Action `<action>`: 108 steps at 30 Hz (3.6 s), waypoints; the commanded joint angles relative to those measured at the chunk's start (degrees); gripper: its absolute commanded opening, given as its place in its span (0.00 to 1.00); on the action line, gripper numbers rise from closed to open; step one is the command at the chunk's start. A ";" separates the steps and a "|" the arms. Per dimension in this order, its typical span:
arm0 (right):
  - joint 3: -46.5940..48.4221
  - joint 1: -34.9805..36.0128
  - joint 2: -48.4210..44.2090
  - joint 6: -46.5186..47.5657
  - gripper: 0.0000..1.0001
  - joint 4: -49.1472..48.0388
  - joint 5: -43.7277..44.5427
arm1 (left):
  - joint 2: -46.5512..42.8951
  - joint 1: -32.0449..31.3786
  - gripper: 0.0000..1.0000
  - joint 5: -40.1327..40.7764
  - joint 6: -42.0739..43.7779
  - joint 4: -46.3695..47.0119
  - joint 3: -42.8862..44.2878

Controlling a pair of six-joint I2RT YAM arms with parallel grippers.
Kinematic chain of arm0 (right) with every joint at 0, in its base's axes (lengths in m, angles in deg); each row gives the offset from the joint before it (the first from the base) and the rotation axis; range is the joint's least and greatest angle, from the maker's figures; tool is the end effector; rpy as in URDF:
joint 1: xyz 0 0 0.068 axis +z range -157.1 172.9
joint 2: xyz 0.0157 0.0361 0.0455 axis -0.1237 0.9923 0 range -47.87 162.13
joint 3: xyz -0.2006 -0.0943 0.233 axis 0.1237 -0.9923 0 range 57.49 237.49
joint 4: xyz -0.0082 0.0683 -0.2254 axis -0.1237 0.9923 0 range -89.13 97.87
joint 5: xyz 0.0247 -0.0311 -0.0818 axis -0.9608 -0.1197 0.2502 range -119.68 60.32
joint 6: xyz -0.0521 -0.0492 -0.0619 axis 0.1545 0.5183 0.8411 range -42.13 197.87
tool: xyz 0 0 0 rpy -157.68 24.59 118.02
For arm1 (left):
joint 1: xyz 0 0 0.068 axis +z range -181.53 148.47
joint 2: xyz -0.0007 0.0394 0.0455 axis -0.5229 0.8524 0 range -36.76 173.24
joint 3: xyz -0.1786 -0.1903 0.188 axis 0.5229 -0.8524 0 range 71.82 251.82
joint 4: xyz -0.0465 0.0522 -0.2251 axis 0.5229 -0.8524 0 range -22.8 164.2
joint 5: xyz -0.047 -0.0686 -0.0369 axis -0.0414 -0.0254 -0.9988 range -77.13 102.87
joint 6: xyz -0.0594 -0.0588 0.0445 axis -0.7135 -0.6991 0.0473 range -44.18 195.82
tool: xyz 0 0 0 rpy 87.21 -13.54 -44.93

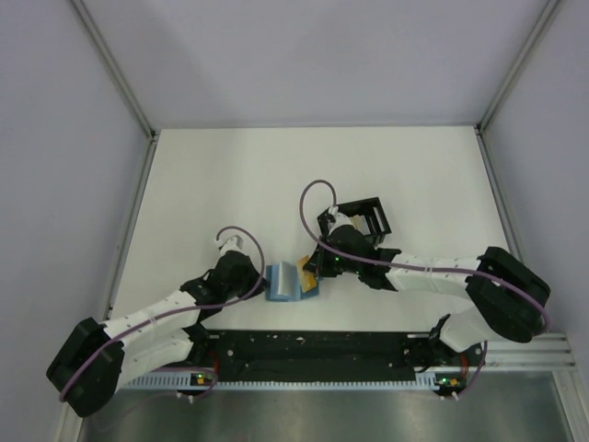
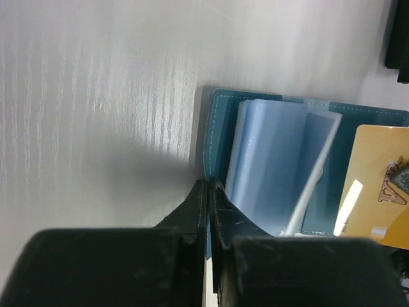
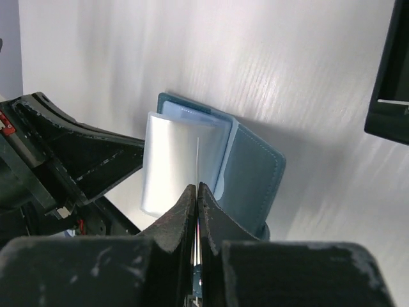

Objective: Put the credit cards into the card holder
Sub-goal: Open the card holder at the center of the board.

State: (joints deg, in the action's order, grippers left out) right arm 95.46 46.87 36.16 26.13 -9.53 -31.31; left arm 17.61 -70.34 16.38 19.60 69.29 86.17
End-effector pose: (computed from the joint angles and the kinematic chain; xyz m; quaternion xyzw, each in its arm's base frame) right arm 0.1810 0.2530 0.2181 -0.0239 0.8893 0.3716 0.2656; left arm 0.1240 -0.0930 0.1625 -0.1513 0.9108 -0.2634 0.2795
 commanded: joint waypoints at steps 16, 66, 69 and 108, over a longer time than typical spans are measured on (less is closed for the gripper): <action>17.56 10.70 4.12 5.34 0.00 9.06 18.40 | -5.68 -0.48 0.00 -1.31 -0.64 0.34 0.77; 21.53 14.67 8.62 6.75 0.00 22.70 36.34 | -8.23 -1.01 0.00 -1.31 -1.61 0.16 -0.02; 20.56 14.58 6.85 6.92 0.00 24.01 37.14 | -8.23 -1.01 0.00 -0.87 -1.61 -0.19 0.06; -7.30 0.69 3.69 -7.67 0.00 -16.25 3.73 | -5.15 -1.18 0.00 2.47 -4.94 3.24 -6.53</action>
State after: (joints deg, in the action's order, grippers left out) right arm 88.88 48.10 41.84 19.11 -26.51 -31.03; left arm 12.27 -71.38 17.06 14.44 73.05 80.90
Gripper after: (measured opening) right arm 0.005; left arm 0.012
